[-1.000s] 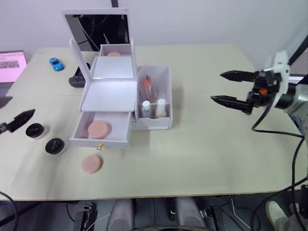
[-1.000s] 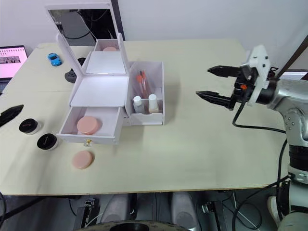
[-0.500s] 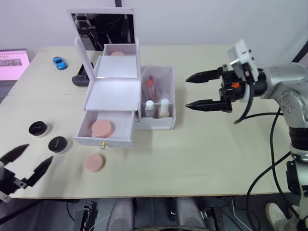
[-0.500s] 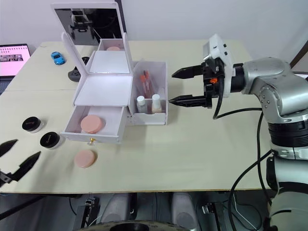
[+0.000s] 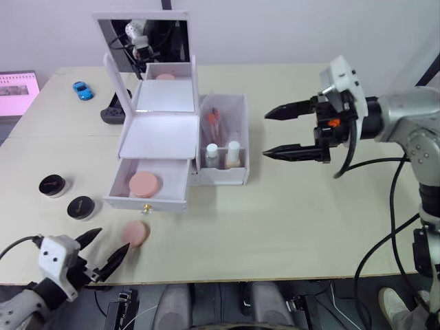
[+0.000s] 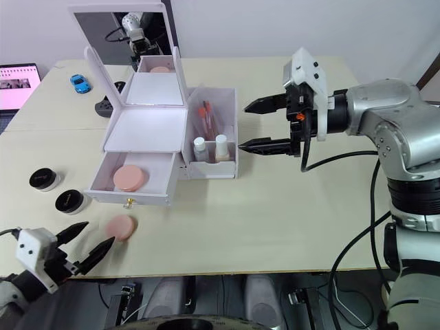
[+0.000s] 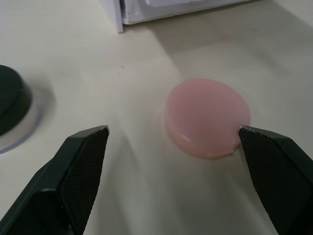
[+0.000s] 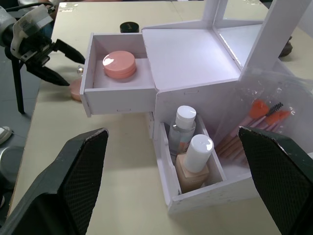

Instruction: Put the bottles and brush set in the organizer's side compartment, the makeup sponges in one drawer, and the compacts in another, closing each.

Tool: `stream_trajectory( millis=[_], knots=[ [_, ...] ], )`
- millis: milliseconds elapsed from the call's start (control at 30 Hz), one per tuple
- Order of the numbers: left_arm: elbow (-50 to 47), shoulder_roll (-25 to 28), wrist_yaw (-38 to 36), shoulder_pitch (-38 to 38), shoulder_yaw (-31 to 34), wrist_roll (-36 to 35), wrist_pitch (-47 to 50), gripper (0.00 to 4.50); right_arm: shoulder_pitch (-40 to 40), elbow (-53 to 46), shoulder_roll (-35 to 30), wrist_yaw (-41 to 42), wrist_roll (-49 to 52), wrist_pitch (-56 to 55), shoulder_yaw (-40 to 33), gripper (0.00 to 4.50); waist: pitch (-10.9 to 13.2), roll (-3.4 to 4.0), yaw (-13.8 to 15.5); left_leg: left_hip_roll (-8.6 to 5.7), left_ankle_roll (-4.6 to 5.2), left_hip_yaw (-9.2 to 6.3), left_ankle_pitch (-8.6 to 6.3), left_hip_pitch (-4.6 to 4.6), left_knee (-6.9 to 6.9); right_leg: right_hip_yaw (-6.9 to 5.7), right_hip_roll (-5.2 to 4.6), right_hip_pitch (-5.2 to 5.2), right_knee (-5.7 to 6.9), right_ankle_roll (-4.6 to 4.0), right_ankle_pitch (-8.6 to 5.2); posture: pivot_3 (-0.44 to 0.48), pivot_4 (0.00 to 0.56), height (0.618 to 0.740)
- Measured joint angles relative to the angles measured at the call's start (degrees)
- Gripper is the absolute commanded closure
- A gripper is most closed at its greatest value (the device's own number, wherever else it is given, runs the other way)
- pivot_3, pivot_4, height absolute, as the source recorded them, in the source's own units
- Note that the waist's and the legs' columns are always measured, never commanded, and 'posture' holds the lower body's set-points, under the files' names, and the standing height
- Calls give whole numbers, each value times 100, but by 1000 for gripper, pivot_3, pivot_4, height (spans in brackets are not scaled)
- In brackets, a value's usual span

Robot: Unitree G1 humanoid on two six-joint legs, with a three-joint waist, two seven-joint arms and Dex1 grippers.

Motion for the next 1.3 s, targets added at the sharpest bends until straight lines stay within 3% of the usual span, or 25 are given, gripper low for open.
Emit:
stream_trajectory(
  millis=[467,567,633,900,1100,1300],
  knots=[
    [-29,35,529,-666,-821,99,587,71,68,-1,-146,-273,-95,-37,-96,0,0,0,2,0,1,0,0,-3,-2,0,1,7,1,0,0,0,150,726],
    [-58,81,615,-724,-866,107,689,860,94,-102,-161,-376,-82,-6,-121,0,0,0,4,0,2,-1,0,-3,-4,0,1,6,1,0,0,0,150,726],
    [-59,128,618,-723,-861,99,707,1802,127,-180,-162,-435,-73,18,-166,0,0,0,4,0,2,-1,0,-3,-4,0,1,5,1,0,0,0,150,726],
    [23,186,544,-687,-766,28,644,1842,174,-249,-162,-544,-71,35,-215,0,0,0,-9,0,2,-1,-1,-2,-5,0,1,1,0,0,0,0,150,726],
    [317,-62,628,-881,410,-1039,680,1842,173,-192,-155,-464,-73,-60,-205,0,7,-11,-3,1,2,-2,-1,-5,-8,-1,2,-4,1,0,0,0,150,726],
    [499,475,740,-1299,1586,-1902,872,1842,163,-82,-109,-170,70,-85,-203,0,13,-20,18,0,1,-5,-1,-5,-6,-1,1,-9,0,0,0,0,150,726]
  ],
)
